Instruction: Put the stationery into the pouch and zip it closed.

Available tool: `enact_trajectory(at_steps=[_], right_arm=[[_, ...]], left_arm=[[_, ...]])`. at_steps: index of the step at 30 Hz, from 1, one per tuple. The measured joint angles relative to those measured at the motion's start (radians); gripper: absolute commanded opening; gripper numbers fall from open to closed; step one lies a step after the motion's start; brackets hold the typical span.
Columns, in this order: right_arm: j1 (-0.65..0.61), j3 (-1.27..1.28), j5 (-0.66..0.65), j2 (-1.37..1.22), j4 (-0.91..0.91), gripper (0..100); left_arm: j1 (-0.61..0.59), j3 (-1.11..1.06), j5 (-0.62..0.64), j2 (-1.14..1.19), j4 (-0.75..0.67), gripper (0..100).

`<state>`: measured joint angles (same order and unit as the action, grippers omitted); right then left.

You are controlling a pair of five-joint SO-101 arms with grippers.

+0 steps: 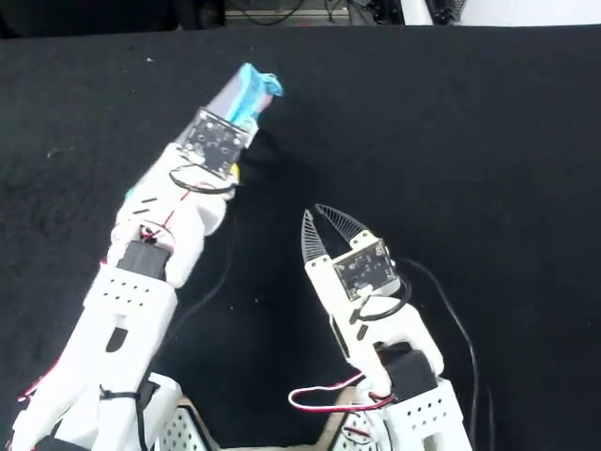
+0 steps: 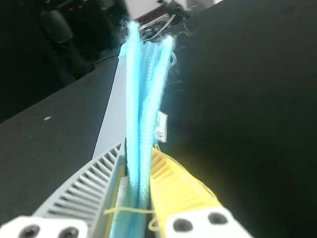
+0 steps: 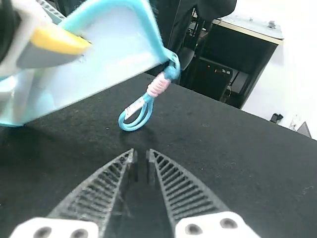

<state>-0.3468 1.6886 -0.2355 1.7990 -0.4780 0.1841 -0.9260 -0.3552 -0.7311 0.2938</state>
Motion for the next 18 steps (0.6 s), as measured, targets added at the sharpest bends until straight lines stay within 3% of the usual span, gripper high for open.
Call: enact_trajectory(at_steps=[5, 11, 18], right_arm=[[0.000, 0.000, 0.000, 0.000, 0.000, 3.5], [0.000, 0.000, 0.000, 0.000, 0.000, 3.5], [0.000, 0.000, 0.000, 0.000, 0.000, 3.5]], left_arm=[[0.048, 0.000, 0.000, 0.000, 0.000, 3], [0.052, -0.003, 0.002, 0.000, 0.000, 17], [0.058, -0.017, 0.199, 0.000, 0.000, 18]])
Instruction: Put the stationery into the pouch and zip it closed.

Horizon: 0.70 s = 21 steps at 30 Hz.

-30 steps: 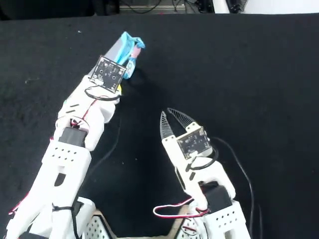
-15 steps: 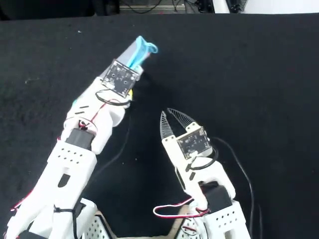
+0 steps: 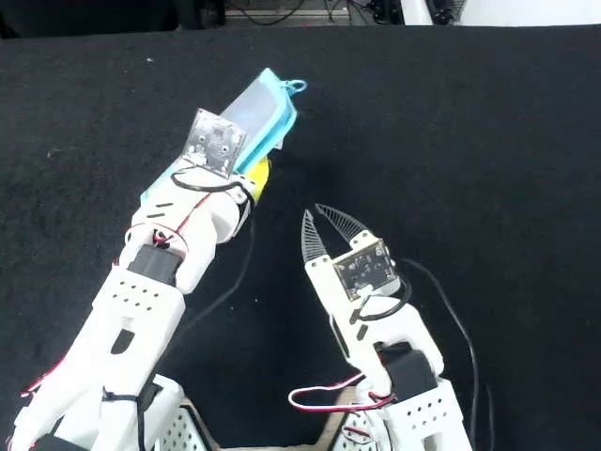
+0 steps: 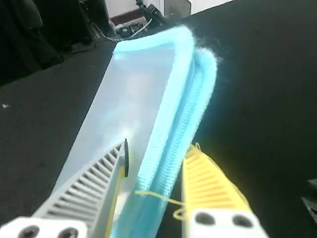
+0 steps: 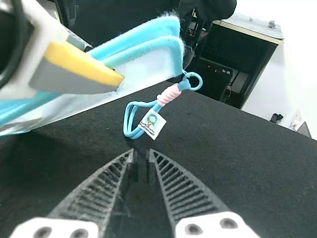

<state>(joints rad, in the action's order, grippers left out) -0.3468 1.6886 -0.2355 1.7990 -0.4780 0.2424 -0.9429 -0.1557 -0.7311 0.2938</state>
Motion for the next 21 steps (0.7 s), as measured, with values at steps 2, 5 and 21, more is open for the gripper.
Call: enact_trajectory(at_steps=[2, 5, 21], right_arm=[[0.000, 0.000, 0.000, 0.000, 0.000, 3.5], [0.000, 0.000, 0.000, 0.000, 0.000, 3.5], [0.000, 0.000, 0.000, 0.000, 0.000, 3.5]], left_arm=[[0.000, 0.000, 0.011, 0.000, 0.000, 18], [-0.006, 0.000, 0.020, 0.000, 0.000, 18], [-0.092, 0.002, 0.025, 0.005, -0.002, 18]])
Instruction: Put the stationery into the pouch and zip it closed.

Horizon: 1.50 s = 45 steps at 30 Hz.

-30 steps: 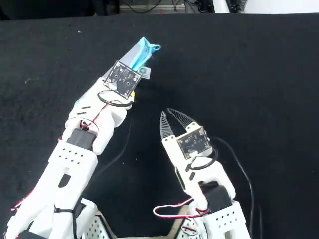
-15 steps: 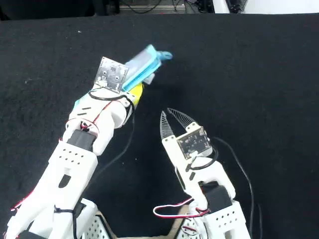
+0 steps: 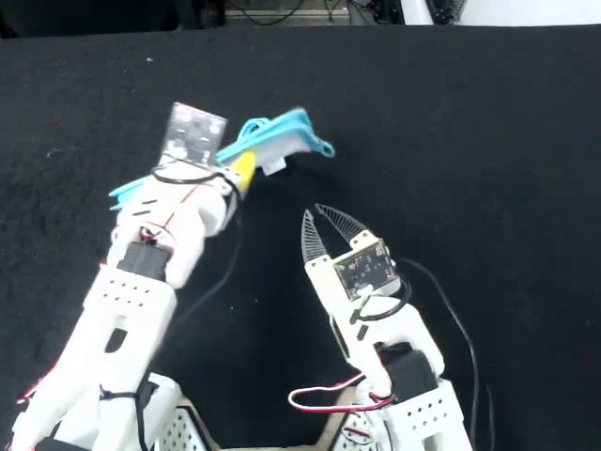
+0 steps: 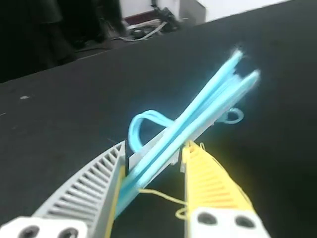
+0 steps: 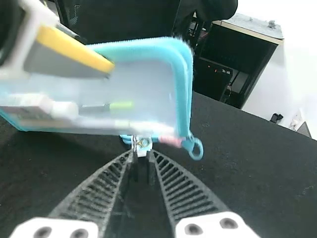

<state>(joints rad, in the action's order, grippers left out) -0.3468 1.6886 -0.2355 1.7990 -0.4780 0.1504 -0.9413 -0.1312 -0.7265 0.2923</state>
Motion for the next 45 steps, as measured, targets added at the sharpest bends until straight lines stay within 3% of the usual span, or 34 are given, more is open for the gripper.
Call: enact_trajectory(at_steps=[8, 13, 19, 25, 35, 40, 45], right_arm=[[0.000, 0.000, 0.000, 0.000, 0.000, 3.5], [0.000, 0.000, 0.000, 0.000, 0.000, 3.5], [0.000, 0.000, 0.000, 0.000, 0.000, 3.5], [0.000, 0.000, 0.000, 0.000, 0.000, 3.5], [0.000, 0.000, 0.000, 0.000, 0.000, 3.5], [0.000, 0.000, 0.000, 0.000, 0.000, 3.5], [0.000, 0.000, 0.000, 0.000, 0.000, 3.5]], left_arm=[[-0.097, 0.072, 0.018, 0.005, 0.000, 26], [-0.118, 0.087, 0.130, 0.005, 0.000, 26], [-0.164, 0.087, 0.141, 0.005, 0.000, 26], [-0.222, -0.069, 0.135, 0.005, 0.006, 26], [-0.169, -0.172, -0.227, 0.005, 0.408, 24], [-0.157, -0.172, -0.267, 0.005, 0.555, 3], [-0.055, -0.172, -0.269, 0.003, 0.651, 9]])
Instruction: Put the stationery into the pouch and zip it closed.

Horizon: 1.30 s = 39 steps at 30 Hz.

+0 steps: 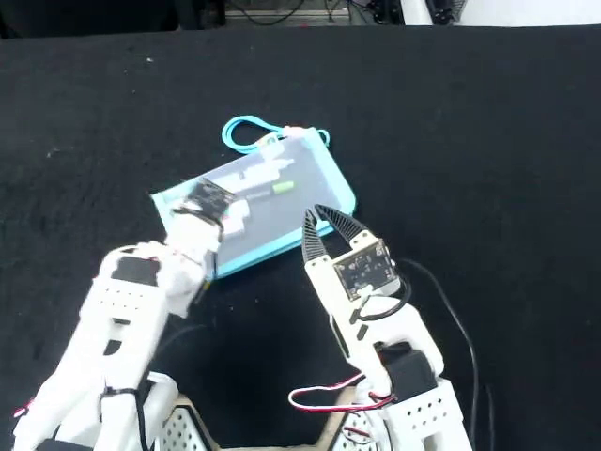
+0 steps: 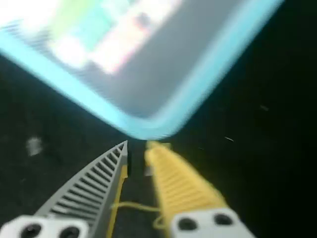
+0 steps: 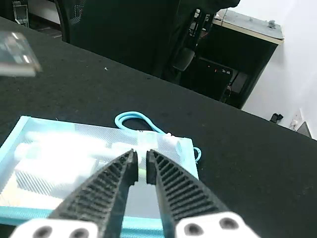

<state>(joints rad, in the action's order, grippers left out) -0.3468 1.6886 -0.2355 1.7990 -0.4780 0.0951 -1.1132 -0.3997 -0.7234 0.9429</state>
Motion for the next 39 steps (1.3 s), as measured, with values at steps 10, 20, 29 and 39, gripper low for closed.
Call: enact_trajectory(at_steps=[10, 20, 29, 39], right_arm=[[0.000, 0.000, 0.000, 0.000, 0.000, 3.5], [0.000, 0.000, 0.000, 0.000, 0.000, 3.5], [0.000, 0.000, 0.000, 0.000, 0.000, 3.5], [0.000, 0.000, 0.000, 0.000, 0.000, 1.0]], left_arm=[[0.110, -0.216, -0.009, 0.000, -0.304, 10], [-0.218, -0.249, -0.012, 0.000, -0.723, 10], [-0.282, -0.249, -0.012, -0.031, -0.680, 8], [-0.321, -0.282, 0.080, -0.456, -0.218, 3]])
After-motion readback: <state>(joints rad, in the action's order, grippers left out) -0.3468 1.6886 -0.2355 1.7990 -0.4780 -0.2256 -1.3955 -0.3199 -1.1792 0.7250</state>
